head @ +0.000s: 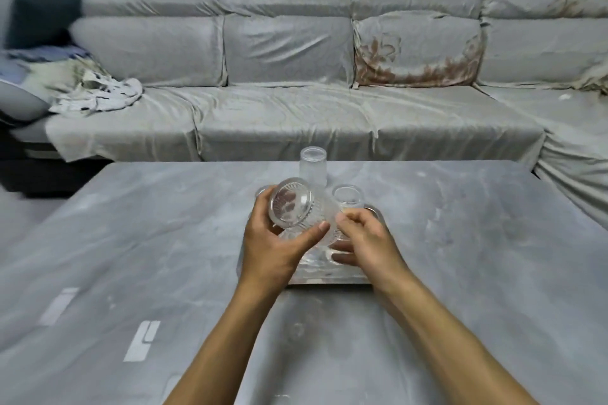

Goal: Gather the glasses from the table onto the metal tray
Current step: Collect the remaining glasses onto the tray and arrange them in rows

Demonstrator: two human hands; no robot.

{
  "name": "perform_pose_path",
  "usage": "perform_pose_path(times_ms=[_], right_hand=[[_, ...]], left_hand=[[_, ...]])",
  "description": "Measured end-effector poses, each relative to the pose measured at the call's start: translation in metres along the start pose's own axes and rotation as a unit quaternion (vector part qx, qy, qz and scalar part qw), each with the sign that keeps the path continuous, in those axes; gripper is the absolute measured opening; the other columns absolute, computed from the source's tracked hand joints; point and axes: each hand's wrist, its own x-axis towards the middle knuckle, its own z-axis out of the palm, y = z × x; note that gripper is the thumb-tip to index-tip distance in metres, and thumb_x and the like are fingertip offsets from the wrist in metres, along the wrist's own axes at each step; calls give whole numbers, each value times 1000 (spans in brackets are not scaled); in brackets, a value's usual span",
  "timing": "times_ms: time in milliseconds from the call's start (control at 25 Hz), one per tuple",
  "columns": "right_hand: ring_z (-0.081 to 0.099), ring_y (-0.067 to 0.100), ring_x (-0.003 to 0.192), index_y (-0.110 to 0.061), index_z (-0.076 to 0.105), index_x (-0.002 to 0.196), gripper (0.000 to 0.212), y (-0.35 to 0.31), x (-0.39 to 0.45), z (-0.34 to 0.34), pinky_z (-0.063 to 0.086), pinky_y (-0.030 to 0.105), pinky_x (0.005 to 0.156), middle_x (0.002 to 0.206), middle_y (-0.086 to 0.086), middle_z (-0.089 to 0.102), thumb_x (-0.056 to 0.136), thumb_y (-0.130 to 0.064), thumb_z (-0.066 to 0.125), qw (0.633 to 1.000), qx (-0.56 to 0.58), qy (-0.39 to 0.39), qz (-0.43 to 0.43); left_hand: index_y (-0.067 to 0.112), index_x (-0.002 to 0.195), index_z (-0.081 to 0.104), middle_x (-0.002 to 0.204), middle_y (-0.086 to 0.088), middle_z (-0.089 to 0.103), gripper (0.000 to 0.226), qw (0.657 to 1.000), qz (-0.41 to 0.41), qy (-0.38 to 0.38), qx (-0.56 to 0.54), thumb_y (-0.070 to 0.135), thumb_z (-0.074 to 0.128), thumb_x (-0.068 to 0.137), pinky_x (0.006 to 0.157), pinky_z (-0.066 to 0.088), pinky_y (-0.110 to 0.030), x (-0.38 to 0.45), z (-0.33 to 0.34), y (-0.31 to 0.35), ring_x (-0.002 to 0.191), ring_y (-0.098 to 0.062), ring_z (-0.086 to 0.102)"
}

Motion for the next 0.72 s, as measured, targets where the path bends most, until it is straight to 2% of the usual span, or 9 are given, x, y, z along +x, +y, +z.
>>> perform_pose_path(times_ms=[40,120,160,200,320,440,520,600,720], right_hand=[[58,14,106,-26,48,127,48,1,-1,0,49,31,94,129,-4,53,84,-15,64,986,-140,15,-90],[43,6,126,-33,31,141,80,7,-1,2,32,15,102,142,-12,42,72,-16,68,901,-342,2,-267],[41,6,128,-31,31,142,84,10,-1,7,28,12,102,143,-11,44,69,-21,71,874,-372,-4,-311],[45,8,124,-30,35,139,83,14,0,13,30,14,99,138,-9,50,65,-27,74,871,-370,14,-324],[55,19,104,-31,44,125,79,22,13,25,44,28,85,118,-7,63,55,-42,78,896,-318,102,-293],[55,22,109,-26,44,124,86,35,32,22,46,36,89,118,-2,62,50,-44,84,939,-275,126,-162],[52,19,114,-24,44,126,90,46,42,20,42,29,90,124,-2,56,48,-41,85,933,-311,115,-142],[50,16,113,-26,41,128,92,56,48,25,38,24,85,128,-5,52,48,-39,84,926,-337,93,-146],[53,13,102,-33,34,123,87,66,52,29,38,26,74,124,-11,53,51,-34,82,927,-335,73,-152]], left_hand=[[37,106,59,101,13,70,61,1000,7,3,22,28,91,55,78,53,-19,2,-3,0,94,-7,68],[35,109,59,103,13,70,63,998,18,-8,64,28,91,54,81,54,-24,4,-7,-3,97,-8,67],[32,112,59,105,11,70,66,996,20,-26,80,29,91,54,84,55,-29,3,-7,-3,99,-9,67],[30,115,59,107,10,70,68,995,18,-50,89,30,90,54,86,54,-32,2,-6,-2,101,-9,66],[29,124,57,114,11,69,67,992,-1,-93,87,40,83,63,93,51,-31,3,-7,1,107,-5,64],[28,122,58,118,9,66,45,996,-36,-37,71,37,67,79,96,47,-33,9,-19,1,111,-8,61],[25,121,58,120,8,65,39,974,-11,-6,224,23,61,83,93,45,-29,11,-27,-4,111,-13,59],[22,122,59,123,4,64,40,926,30,-26,375,15,57,82,89,43,-30,10,-29,-12,112,-20,57],[20,121,60,126,1,63,39,906,47,-74,415,14,55,82,89,44,-33,10,-28,-23,112,-22,55]])
